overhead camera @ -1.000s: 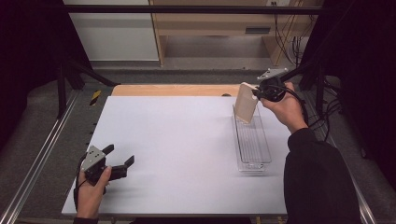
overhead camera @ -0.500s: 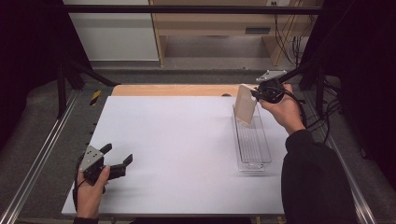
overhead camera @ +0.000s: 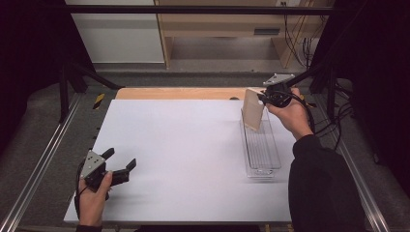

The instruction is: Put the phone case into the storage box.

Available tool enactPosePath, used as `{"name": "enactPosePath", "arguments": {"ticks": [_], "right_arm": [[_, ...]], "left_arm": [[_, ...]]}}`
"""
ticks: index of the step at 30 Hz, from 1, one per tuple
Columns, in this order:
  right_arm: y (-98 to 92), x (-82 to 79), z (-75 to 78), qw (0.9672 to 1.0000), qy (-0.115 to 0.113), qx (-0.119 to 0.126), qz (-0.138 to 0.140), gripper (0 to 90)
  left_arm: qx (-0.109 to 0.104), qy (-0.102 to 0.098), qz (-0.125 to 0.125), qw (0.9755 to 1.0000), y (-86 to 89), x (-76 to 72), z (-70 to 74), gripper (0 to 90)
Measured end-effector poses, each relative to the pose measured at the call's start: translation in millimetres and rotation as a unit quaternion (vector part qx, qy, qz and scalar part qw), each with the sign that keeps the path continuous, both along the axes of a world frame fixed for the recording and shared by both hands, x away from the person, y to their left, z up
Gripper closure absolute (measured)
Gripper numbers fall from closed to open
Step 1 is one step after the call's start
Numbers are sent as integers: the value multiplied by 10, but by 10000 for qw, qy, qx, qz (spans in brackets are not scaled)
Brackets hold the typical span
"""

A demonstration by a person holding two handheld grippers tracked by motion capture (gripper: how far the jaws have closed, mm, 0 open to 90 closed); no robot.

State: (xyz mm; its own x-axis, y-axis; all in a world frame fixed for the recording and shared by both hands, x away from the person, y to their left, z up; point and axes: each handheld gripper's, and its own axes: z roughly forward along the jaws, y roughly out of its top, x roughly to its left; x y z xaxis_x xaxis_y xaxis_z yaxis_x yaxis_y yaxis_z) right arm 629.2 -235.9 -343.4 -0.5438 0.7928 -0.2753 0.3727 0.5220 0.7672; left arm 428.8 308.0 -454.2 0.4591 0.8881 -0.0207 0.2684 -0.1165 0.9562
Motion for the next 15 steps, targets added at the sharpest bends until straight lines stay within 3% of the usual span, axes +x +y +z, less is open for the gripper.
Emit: {"name": "enactPosePath", "arguments": {"ticks": [15], "right_arm": [[7,75,-57,9997,-170,102,-158,768]], "left_arm": [[-28,-23,27,10000,9,-8,5,55]]}}
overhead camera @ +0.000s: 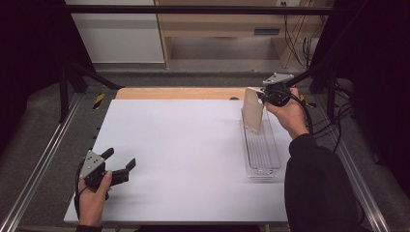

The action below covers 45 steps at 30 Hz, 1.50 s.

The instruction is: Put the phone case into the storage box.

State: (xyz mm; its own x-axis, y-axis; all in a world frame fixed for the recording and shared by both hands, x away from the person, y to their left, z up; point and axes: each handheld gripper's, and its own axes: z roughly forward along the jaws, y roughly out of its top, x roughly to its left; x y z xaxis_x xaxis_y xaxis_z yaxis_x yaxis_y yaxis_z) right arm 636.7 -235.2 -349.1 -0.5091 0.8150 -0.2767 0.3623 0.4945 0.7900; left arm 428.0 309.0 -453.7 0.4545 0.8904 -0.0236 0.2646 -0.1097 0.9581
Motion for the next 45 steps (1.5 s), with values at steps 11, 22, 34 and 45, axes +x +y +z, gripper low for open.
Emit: {"name": "enactPosePath", "arguments": {"ticks": [11,22,34,45], "right_arm": [[7,24,-42,9998,-105,143,-90,762],[32,33,-71,9995,-230,209,-89,764],[42,64,-79,9992,-238,291,-94,762],[62,97,-106,9985,-242,425,-251,755]], "left_arm": [[9,-6,-1,10000,-14,-6,-3,55],[29,-7,-6,10000,-35,-5,-1,55],[72,-8,-27,10000,-42,-8,4,54],[48,-29,-11,10000,-45,-7,15,53]]}}
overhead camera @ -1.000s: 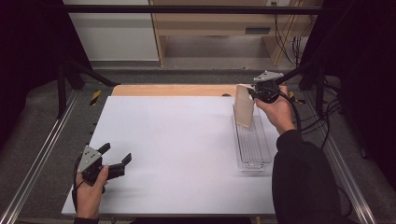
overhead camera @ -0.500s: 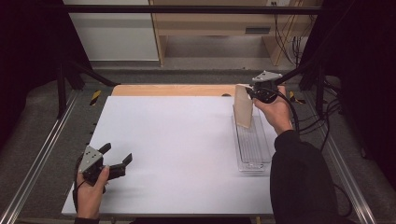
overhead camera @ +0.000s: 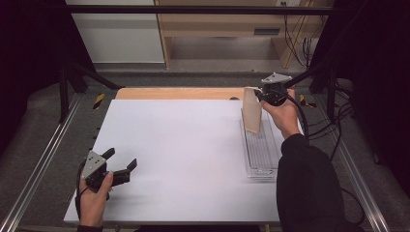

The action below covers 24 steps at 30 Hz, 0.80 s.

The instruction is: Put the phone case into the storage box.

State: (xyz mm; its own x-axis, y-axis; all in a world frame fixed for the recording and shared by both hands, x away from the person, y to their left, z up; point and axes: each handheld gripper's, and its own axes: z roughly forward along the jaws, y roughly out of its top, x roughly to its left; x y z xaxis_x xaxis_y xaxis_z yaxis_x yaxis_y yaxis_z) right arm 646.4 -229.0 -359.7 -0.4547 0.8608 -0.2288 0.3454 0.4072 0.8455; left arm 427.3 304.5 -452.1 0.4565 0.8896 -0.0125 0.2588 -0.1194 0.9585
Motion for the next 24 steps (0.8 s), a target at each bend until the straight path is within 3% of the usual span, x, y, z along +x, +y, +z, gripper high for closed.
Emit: {"name": "enactPosePath", "arguments": {"ticks": [24], "right_arm": [[34,60,-43,9998,48,138,-133,743]], "left_arm": [[-2,-14,-49,10000,-33,-18,16,53]]}}
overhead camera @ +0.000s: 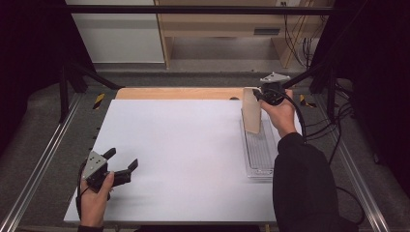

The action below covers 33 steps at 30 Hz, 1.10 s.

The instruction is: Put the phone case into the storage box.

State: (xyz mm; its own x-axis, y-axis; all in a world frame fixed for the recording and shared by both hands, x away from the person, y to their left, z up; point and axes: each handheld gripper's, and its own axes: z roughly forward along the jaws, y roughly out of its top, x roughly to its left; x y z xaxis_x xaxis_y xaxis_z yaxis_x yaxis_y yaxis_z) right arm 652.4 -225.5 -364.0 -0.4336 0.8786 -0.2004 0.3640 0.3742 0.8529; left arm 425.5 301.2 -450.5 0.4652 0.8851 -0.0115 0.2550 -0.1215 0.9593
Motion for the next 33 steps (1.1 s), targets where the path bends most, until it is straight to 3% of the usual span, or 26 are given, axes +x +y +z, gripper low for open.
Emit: {"name": "enactPosePath", "arguments": {"ticks": [13,22,26,31,33], "right_arm": [[-16,48,-38,9997,33,179,-139,705],[15,33,-25,9998,37,155,-146,661],[9,20,-5,9996,18,204,-206,574],[22,-7,53,9988,-210,298,-336,390],[26,-23,80,9986,-272,293,-340,360]], "left_arm": [[6,10,20,10000,14,0,-2,52],[26,-1,3,10000,5,0,7,52],[10,-7,-7,10000,12,-7,21,52],[-16,-14,17,10000,35,-12,31,52],[-13,-16,24,10000,36,-13,29,52]]}}
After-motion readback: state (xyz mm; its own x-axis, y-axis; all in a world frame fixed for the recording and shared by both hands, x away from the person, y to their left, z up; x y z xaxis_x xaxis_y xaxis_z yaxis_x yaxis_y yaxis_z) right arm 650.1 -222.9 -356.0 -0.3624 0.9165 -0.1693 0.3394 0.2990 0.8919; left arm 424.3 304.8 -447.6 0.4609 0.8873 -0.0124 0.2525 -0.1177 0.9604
